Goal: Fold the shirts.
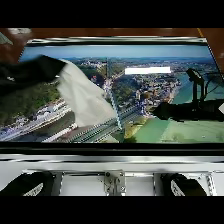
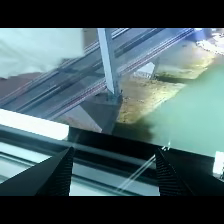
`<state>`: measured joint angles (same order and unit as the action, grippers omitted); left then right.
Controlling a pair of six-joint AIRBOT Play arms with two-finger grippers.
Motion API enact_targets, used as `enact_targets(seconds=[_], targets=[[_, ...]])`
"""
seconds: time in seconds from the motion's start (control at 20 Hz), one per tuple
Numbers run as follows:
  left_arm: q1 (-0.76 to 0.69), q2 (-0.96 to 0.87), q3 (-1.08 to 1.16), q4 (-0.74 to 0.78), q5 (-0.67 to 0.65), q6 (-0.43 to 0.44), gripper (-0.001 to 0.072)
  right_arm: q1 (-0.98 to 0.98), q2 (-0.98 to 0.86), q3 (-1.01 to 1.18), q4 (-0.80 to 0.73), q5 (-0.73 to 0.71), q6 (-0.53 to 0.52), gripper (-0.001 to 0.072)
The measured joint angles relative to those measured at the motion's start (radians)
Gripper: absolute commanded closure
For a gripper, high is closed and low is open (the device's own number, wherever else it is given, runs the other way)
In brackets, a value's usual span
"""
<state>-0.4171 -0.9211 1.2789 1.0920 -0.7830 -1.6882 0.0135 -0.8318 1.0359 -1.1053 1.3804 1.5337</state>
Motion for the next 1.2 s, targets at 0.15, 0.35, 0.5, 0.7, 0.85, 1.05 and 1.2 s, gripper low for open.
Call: enact_targets(seconds=[0.15,0.35,0.5,0.7,0.85,1.05,1.2], targets=[[-0.231,-0.103,-0.086,-0.003,0.106,-0.047,0.0669,0.0,0.018,0.001,-0.005,0.099,-0.006,0.0078],[-0.444,-0.284,-0.129,-0.02,0.227,-0.076,0.007,0.0,0.026,0.001,-0.036,0.174,-0.009,0.0078],[-0.464,-0.356,-0.137,-0.051,0.238,-0.093,-0.0013,0.0,0.028,0.001,-0.088,0.182,-0.001,0.0078],[-0.265,-0.324,-0.13,-0.044,0.029,-0.081,-0.0013,0.0,0.028,0.001,-0.192,0.182,0.007,0.0078],[-0.034,-0.24,-0.148,0.063,-0.203,-0.048,-0.0009,0.0,0.028,0.001,-0.292,0.174,0.01,0.0078],[0.207,-0.148,-0.291,0.13,-0.383,-0.01,-0.0009,0.0,0.024,0.001,-0.357,0.126,0.018,0.0078],[0.267,-0.147,-0.437,0.075,-0.352,0.002,-0.0009,0.0,0.009,-0.002,-0.368,0.085,0.034,0.0078]])
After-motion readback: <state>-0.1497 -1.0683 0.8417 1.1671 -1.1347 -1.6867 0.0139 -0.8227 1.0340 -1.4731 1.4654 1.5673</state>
